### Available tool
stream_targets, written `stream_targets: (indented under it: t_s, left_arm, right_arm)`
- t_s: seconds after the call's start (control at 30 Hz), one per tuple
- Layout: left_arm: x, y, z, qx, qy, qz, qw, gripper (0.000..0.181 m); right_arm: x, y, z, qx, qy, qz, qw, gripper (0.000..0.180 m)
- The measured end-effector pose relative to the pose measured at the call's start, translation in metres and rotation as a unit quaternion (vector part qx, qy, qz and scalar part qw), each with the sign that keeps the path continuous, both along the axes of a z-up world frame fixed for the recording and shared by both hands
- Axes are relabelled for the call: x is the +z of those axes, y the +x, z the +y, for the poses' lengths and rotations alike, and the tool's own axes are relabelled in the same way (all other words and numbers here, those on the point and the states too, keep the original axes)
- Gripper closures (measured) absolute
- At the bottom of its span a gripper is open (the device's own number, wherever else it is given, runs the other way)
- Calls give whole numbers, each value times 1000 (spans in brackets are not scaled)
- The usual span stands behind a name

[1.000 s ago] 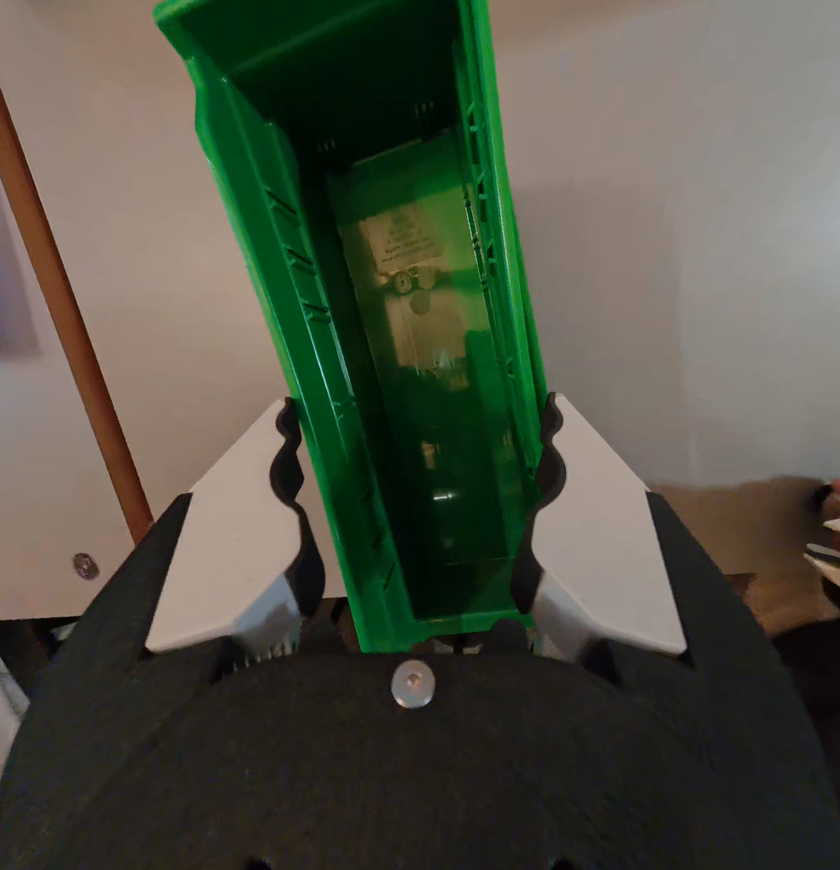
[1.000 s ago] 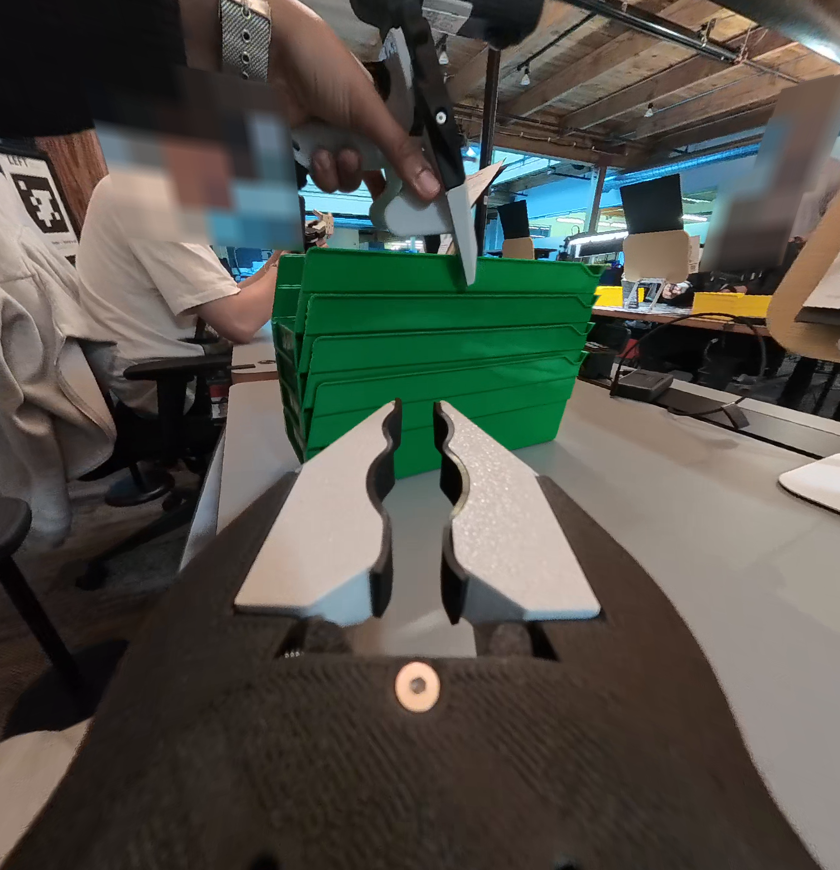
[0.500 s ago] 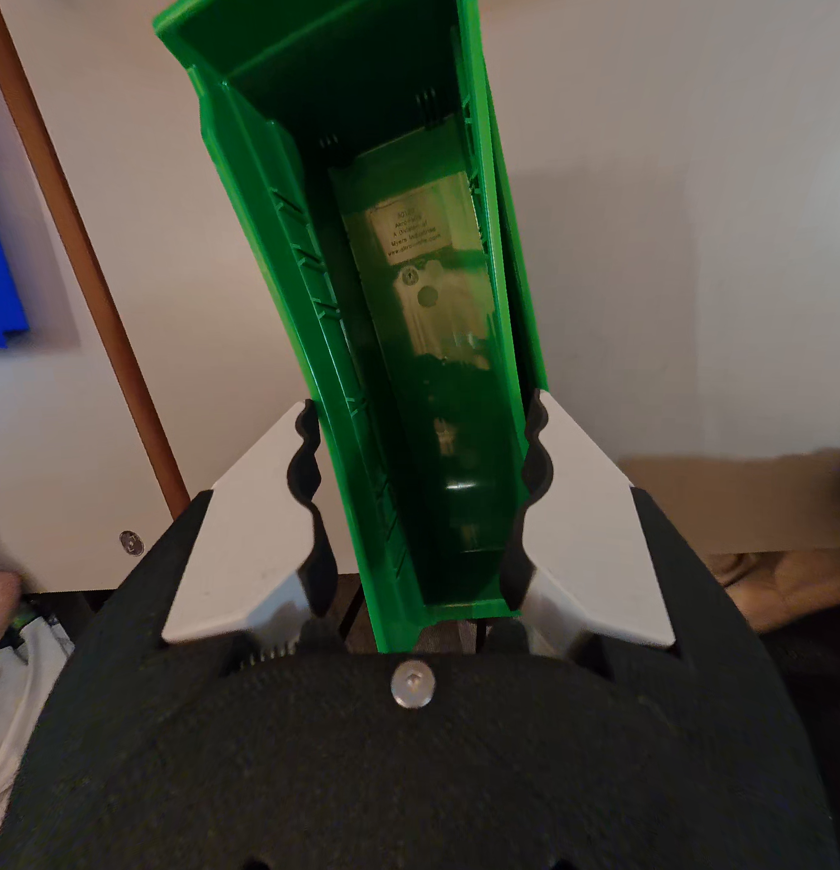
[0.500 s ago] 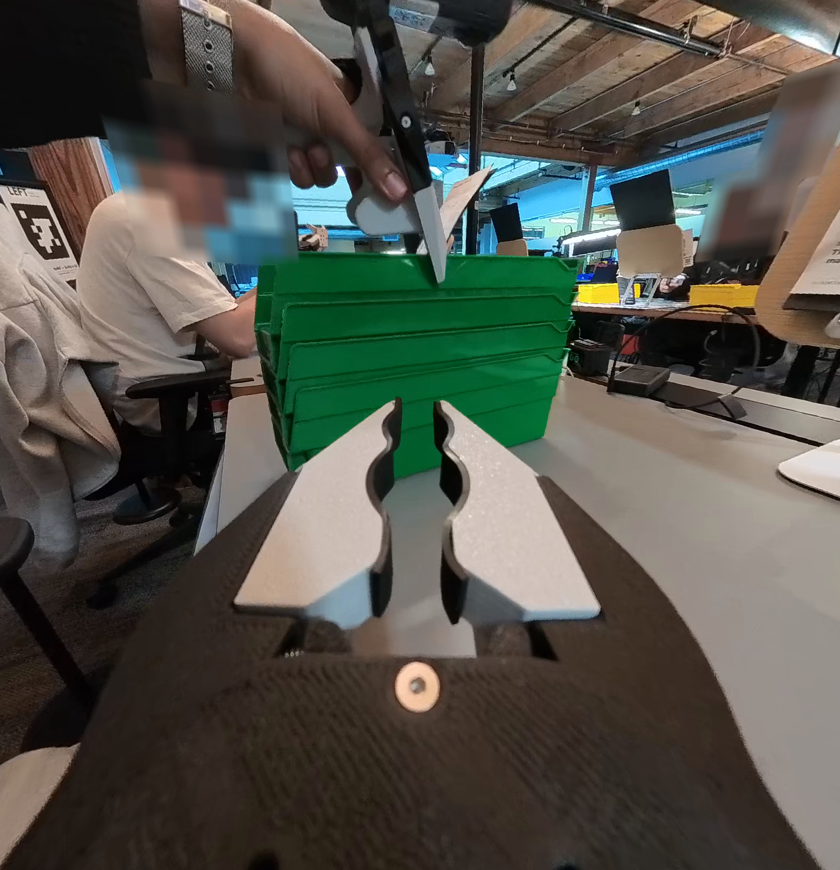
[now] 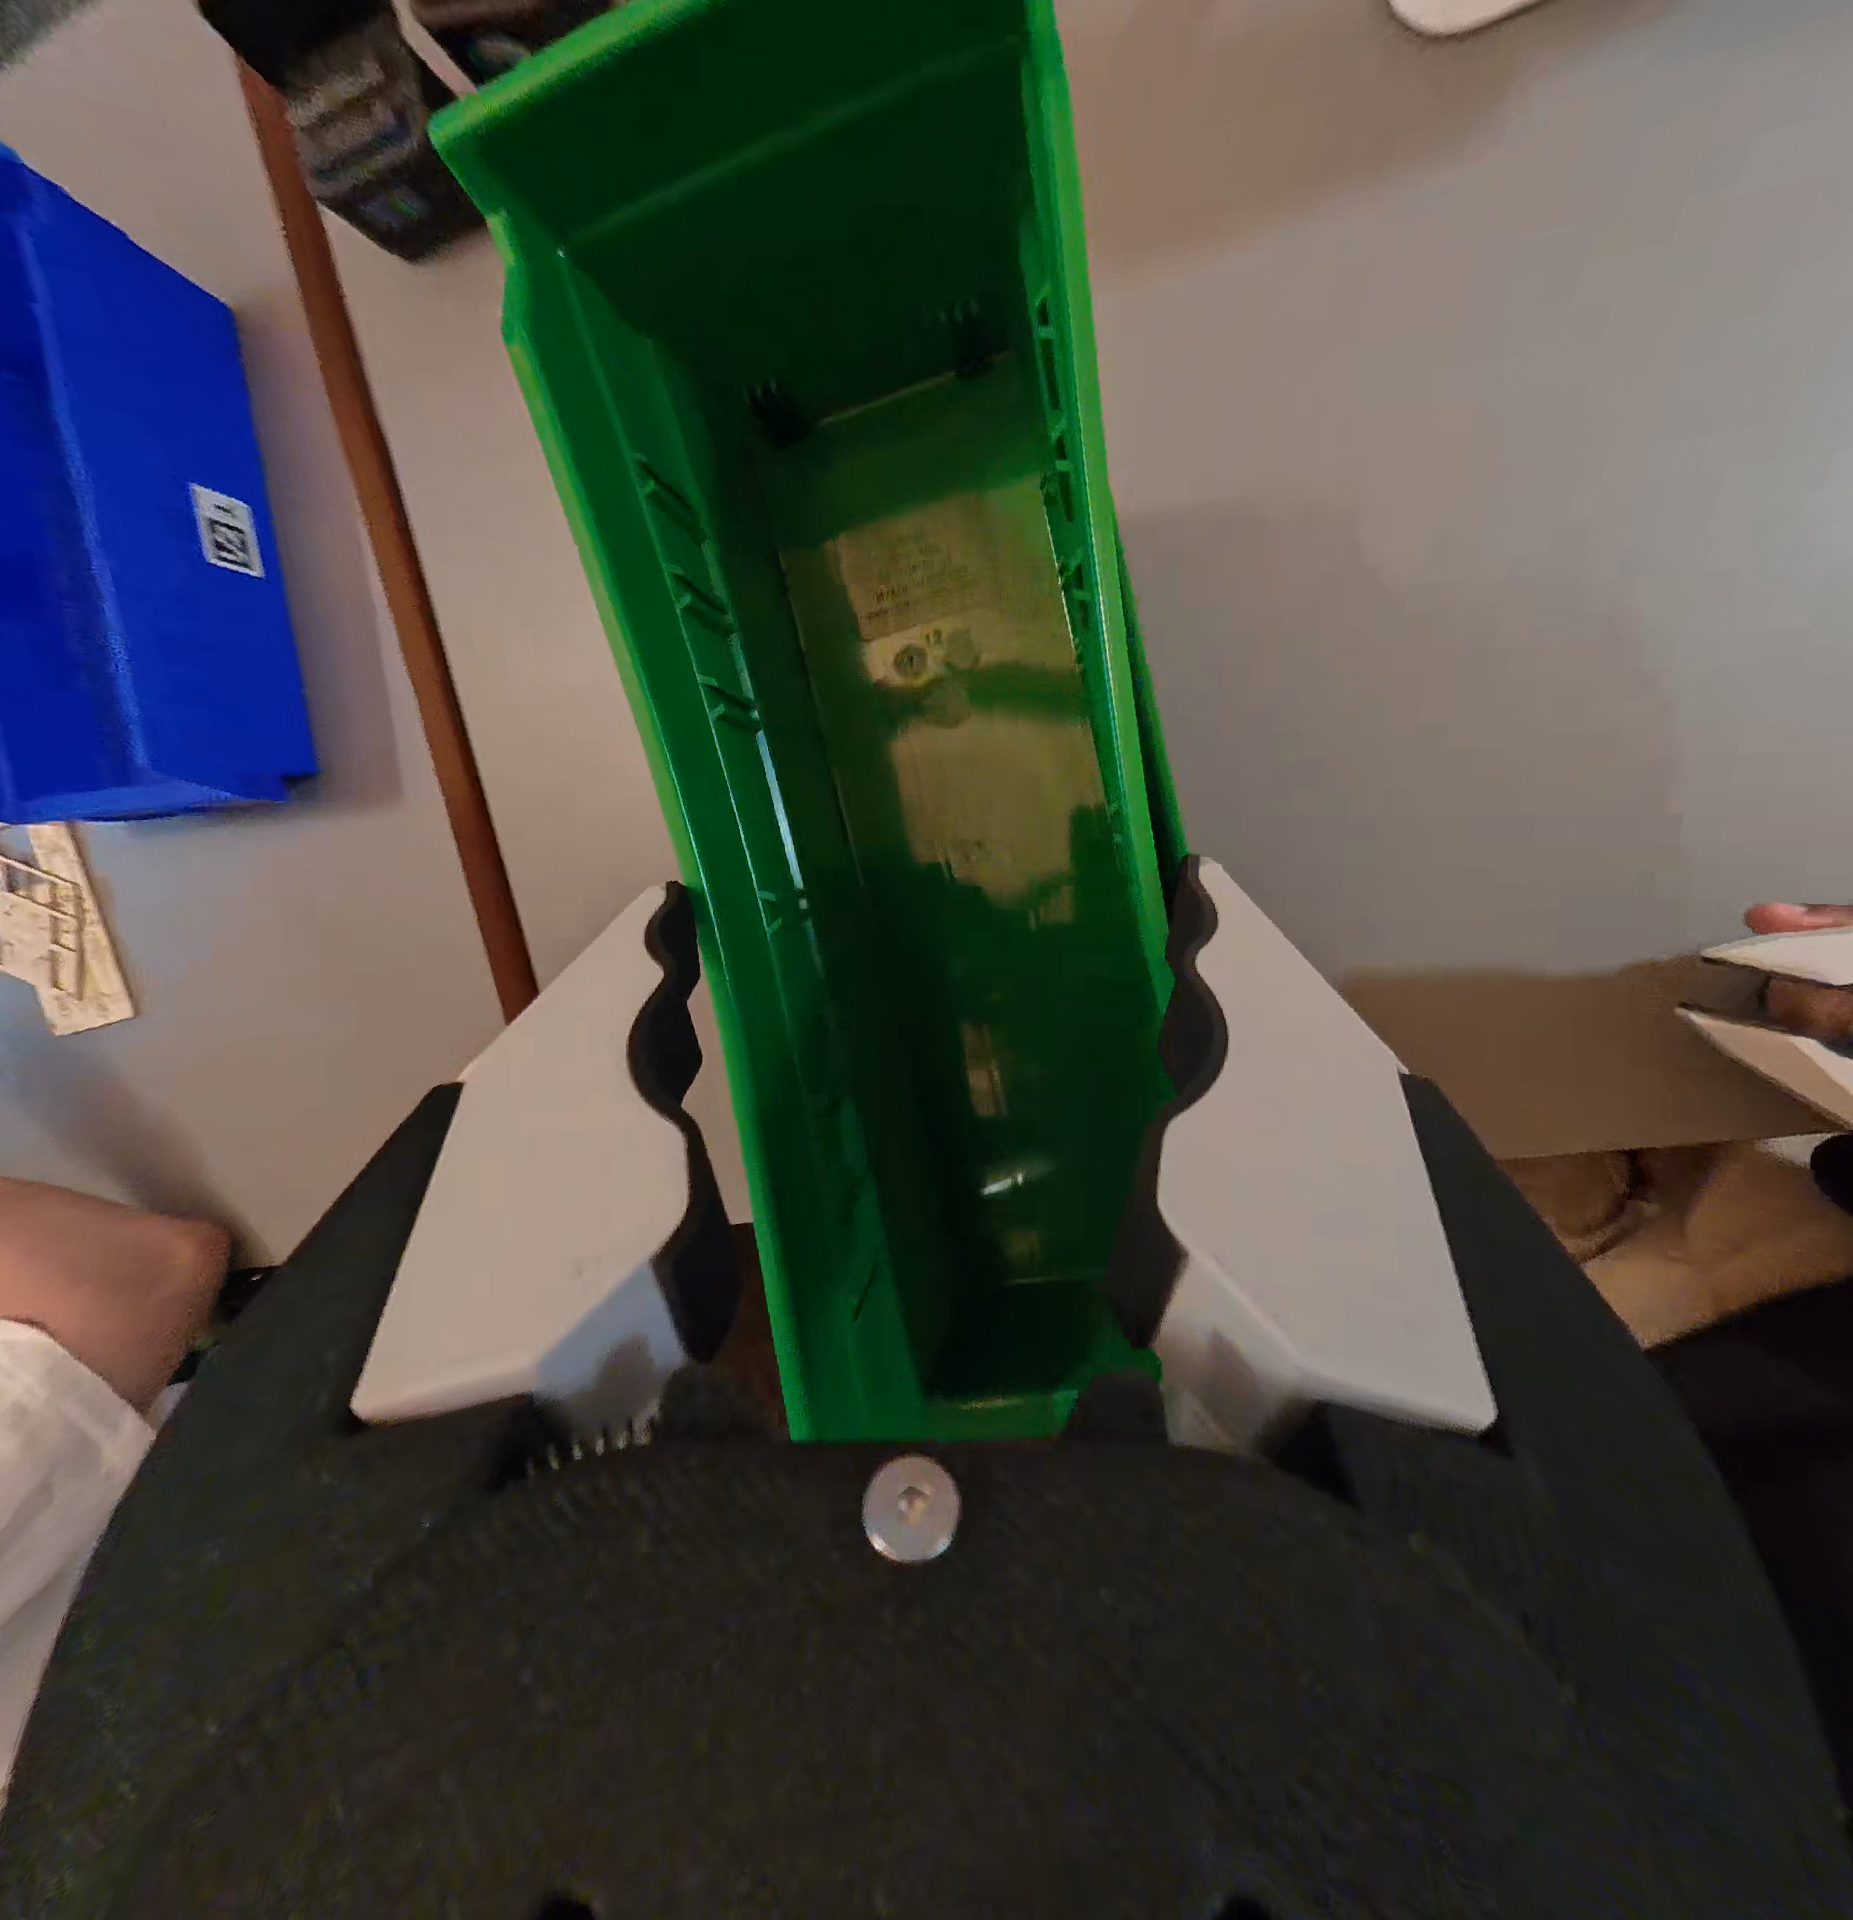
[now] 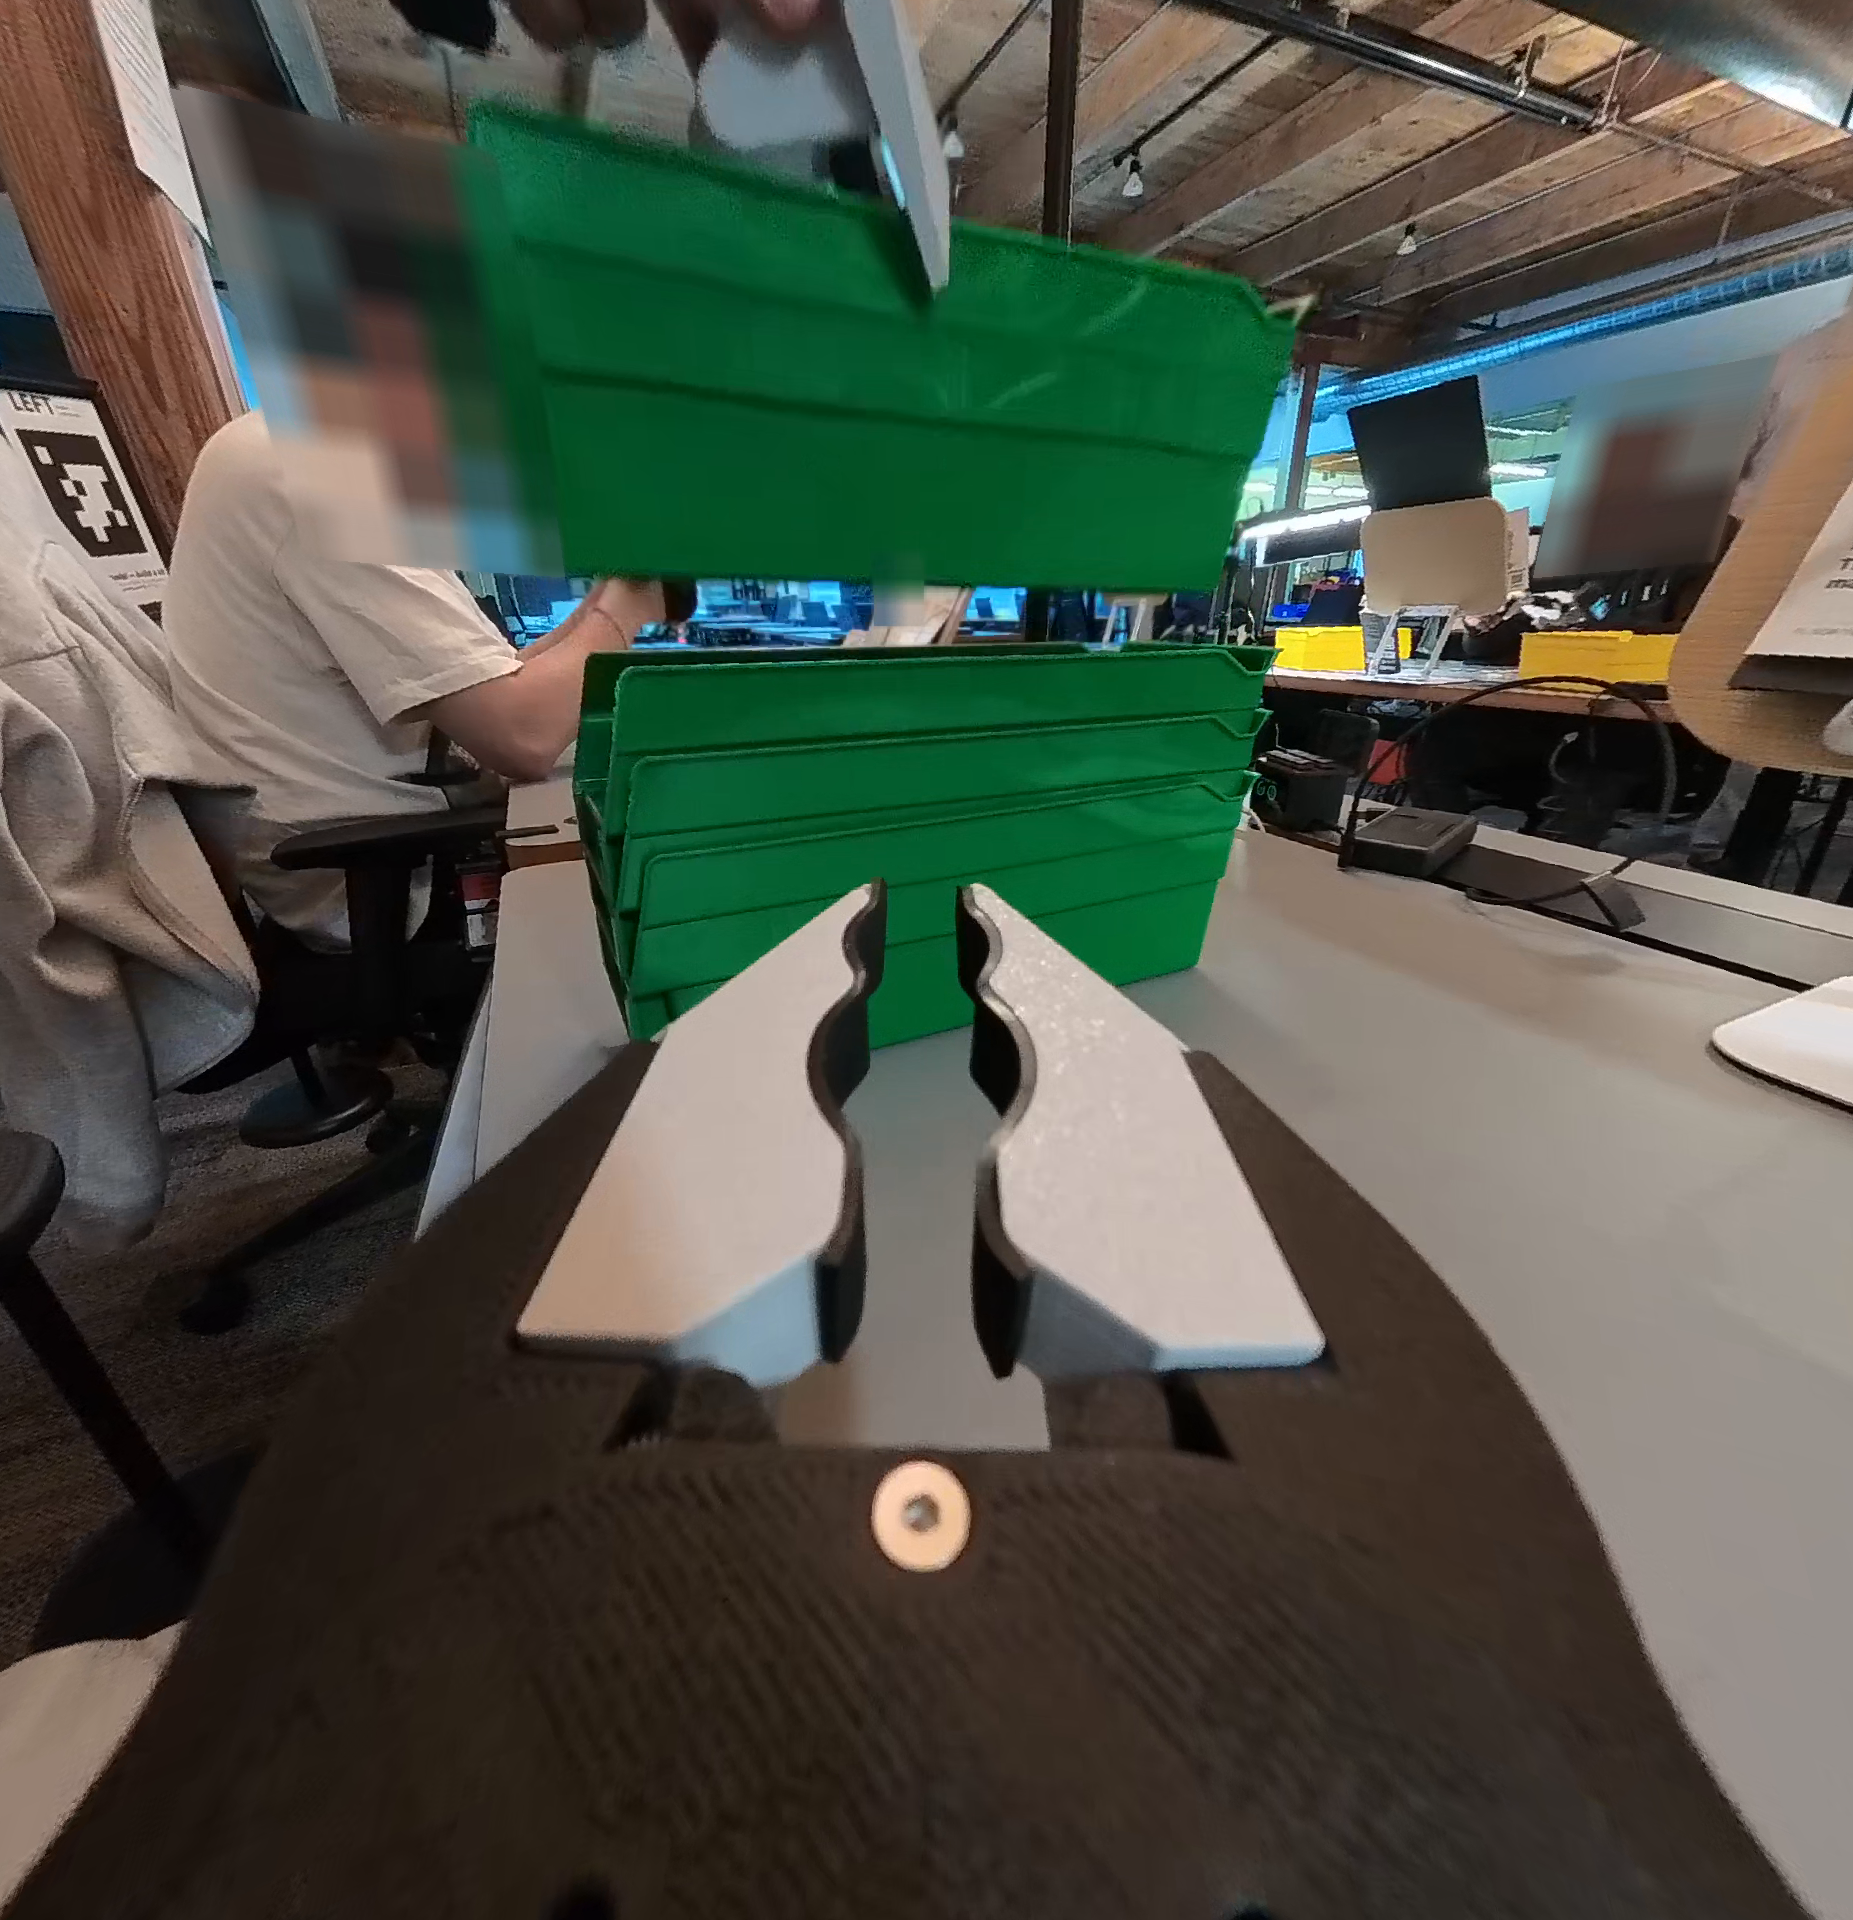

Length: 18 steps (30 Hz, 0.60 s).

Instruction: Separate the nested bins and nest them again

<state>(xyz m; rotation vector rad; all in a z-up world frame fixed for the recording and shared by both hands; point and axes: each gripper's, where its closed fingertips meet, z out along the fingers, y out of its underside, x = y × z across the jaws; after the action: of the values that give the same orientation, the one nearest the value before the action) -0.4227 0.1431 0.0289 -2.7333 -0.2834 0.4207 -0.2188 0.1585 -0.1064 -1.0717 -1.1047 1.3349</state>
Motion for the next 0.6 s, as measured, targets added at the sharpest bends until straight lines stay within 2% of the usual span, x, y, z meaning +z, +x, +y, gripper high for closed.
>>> stream_targets:
  t_s: [0.17, 0.3, 0.4, 0.6]
  left_arm:
    - [44, 23, 9, -24, 13, 24, 999, 89]
    - [56, 66, 35, -69, 29, 16, 997, 89]
    - [41, 106, 58, -114, 24, -6, 993, 89]
    - [-14, 179, 116, -180, 4, -52, 982, 89]
  right_arm:
    - [0, 1, 3, -7, 3, 0, 1000, 169]
    - [7, 14, 27, -67, 18, 1, 998, 172]
    - [34, 43, 60, -129, 26, 13, 991, 172]
    - [114, 140, 132, -240, -36, 83, 966, 170]
